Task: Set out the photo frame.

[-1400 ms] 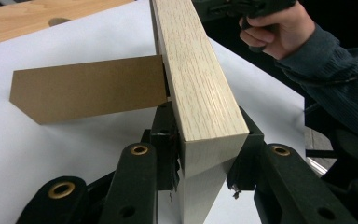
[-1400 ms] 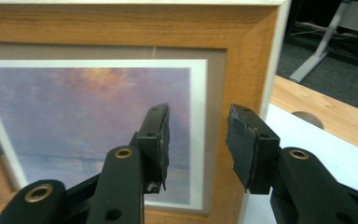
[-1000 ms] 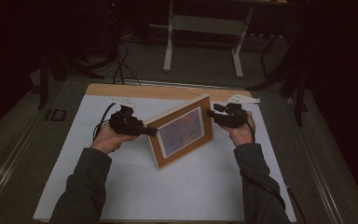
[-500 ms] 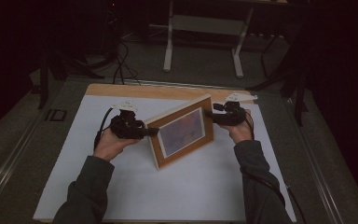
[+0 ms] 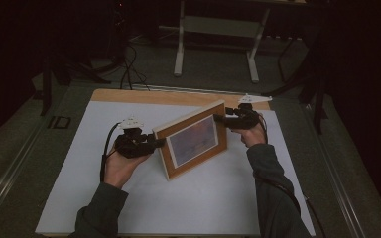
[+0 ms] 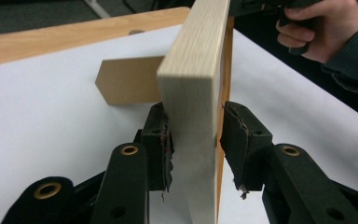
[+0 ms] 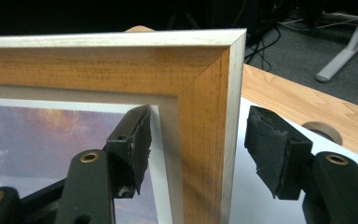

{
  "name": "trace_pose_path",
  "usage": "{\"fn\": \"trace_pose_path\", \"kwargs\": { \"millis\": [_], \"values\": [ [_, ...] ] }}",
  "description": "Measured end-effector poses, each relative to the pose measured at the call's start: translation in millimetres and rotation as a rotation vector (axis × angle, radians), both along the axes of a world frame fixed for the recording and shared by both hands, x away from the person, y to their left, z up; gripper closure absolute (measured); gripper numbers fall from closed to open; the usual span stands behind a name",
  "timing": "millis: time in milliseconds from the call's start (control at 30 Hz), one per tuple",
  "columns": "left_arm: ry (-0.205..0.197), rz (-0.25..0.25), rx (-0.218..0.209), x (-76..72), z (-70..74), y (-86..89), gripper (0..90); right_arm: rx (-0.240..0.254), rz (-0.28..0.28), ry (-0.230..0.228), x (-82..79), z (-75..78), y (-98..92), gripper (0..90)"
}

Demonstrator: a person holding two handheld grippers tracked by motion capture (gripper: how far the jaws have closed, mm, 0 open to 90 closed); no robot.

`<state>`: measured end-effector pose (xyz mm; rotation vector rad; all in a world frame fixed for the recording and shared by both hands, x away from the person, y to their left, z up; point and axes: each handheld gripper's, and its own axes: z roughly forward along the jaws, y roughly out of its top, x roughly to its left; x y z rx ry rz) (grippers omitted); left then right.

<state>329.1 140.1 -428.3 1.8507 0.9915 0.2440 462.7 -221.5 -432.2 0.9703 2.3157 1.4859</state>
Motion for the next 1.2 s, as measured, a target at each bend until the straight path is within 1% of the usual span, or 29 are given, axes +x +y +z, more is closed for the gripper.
{"fn": "trace_pose_path", "kwargs": {
  "millis": [67,100,167,233,300,433,700,900,933,967,1033,1067,1100,1133,1200],
  "values": [
    [-0.001,0.015,0.002,-1.1,0.0,-0.8,64.7,0.009,0.020,0.006,2.9,0.0,0.4,37.3],
    [0.001,0.021,0.003,-1.3,0.1,-1.1,65.7,0.022,0.027,0.014,4.2,0.0,0.5,37.3],
    [0.006,0.033,0.004,-0.8,0.4,-0.9,69.4,0.030,0.045,0.020,6.2,-0.2,0.2,37.3],
    [0.013,0.034,0.000,-0.2,0.4,-0.8,69.8,0.032,0.061,0.024,7.5,-0.8,0.9,35.7],
    [0.015,0.035,0.005,0.1,1.0,-1.2,70.0,0.043,0.071,0.030,9.4,-1.9,1.3,34.2],
    [0.025,0.022,0.008,2.3,1.9,-0.6,70.4,0.064,0.086,0.044,10.5,-3.1,1.4,36.2],
    [0.042,0.018,0.011,12.1,2.8,4.1,70.6,0.056,0.061,0.047,8.1,-2.5,-0.7,40.7],
    [0.044,0.015,0.014,23.0,3.3,8.9,70.4,0.049,0.038,0.044,5.1,-1.9,-3.0,45.5],
    [0.044,0.015,0.014,23.0,3.3,8.9,70.2,0.049,0.038,0.044,5.1,-1.9,-3.0,45.5],
    [0.045,0.011,0.008,27.0,3.1,10.6,70.2,0.049,0.034,0.043,4.8,-1.9,-3.3,46.2],
    [0.045,0.010,0.006,29.8,2.9,12.3,69.7,0.049,0.023,0.043,3.3,-1.9,-4.3,48.5],
    [0.053,0.011,-0.005,34.2,2.5,14.7,69.3,0.052,0.019,0.042,1.7,-2.2,-5.6,50.6],
    [0.053,0.011,-0.005,34.2,2.5,14.7,69.2,0.052,0.019,0.042,1.7,-2.2,-5.6,50.6],
    [0.059,0.009,-0.014,38.1,2.3,16.3,69.1,0.050,0.013,0.042,0.2,-2.3,-6.5,51.9],
    [0.071,0.002,-0.017,41.5,2.5,17.7,69.0,0.049,0.006,0.041,-1.2,-2.4,-7.1,52.8]
  ]
}}
